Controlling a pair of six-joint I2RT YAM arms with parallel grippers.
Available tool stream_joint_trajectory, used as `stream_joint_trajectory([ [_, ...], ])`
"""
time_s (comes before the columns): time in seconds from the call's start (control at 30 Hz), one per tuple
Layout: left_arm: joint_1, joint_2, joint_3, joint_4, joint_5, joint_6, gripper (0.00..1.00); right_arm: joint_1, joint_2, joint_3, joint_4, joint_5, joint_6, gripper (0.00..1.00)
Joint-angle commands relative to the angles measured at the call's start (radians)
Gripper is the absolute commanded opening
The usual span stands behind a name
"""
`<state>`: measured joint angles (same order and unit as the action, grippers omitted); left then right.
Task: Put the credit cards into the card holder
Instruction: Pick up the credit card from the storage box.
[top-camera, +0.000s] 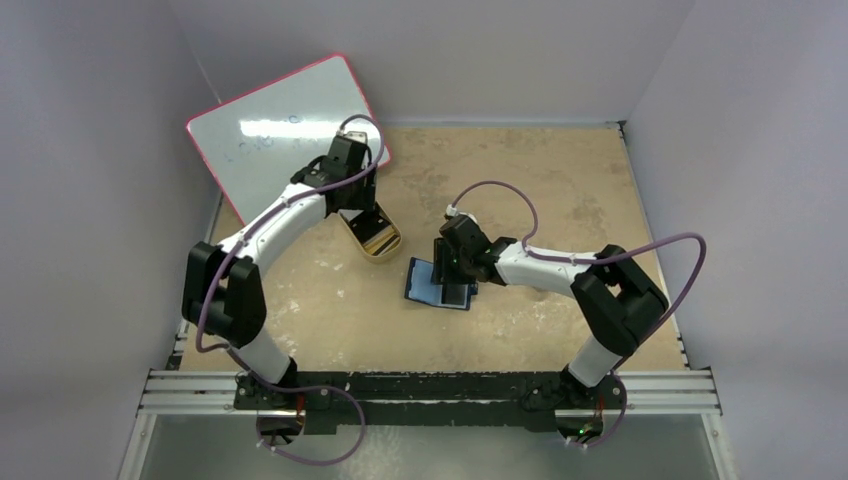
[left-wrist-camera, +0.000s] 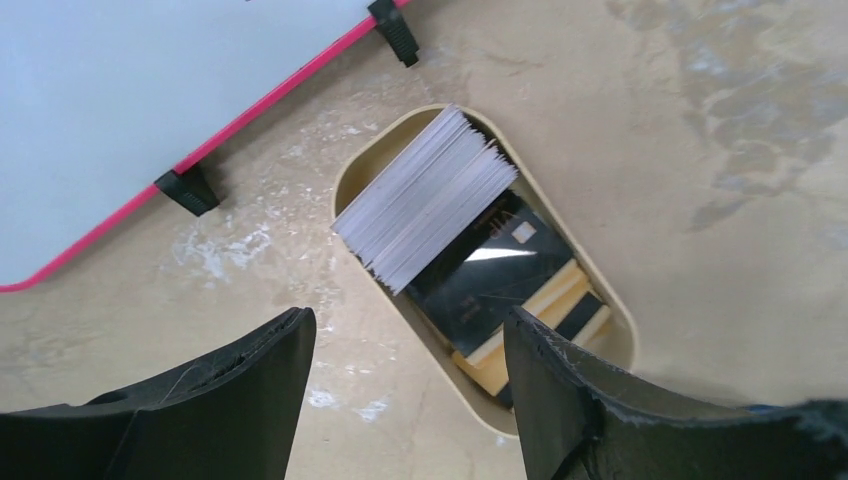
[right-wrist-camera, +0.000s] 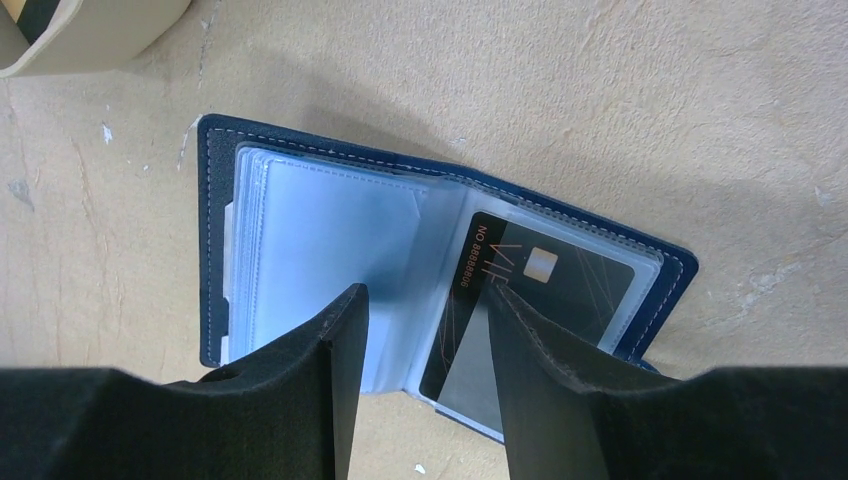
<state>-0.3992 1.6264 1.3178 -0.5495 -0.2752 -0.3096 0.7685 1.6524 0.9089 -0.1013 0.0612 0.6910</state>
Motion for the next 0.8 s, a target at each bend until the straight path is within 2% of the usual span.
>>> stream_joint_trajectory([
  [0.0, 0.005, 0.065, 0.090, -0.045, -0.072, 0.144, 0.68, 0.004, 0.015, 0.016, 0.014, 0.013, -0.022, 0.51],
  [0.27, 0.005, 0.160, 0.155, -0.049, -0.011, 0.248, 0.68, 0.005, 0.015, 0.004, 0.032, -0.002, -0.023, 0.51],
  [0.43, 0.004, 0.224, 0.195, -0.061, -0.048, 0.301, 0.68, 0.005, 0.019, 0.008, 0.021, 0.007, -0.027, 0.51],
  [0.77, -0.004, 0.314, 0.210, -0.047, -0.052, 0.316, 0.68, 0.005, 0.007, 0.000, 0.020, 0.014, -0.027, 0.51],
])
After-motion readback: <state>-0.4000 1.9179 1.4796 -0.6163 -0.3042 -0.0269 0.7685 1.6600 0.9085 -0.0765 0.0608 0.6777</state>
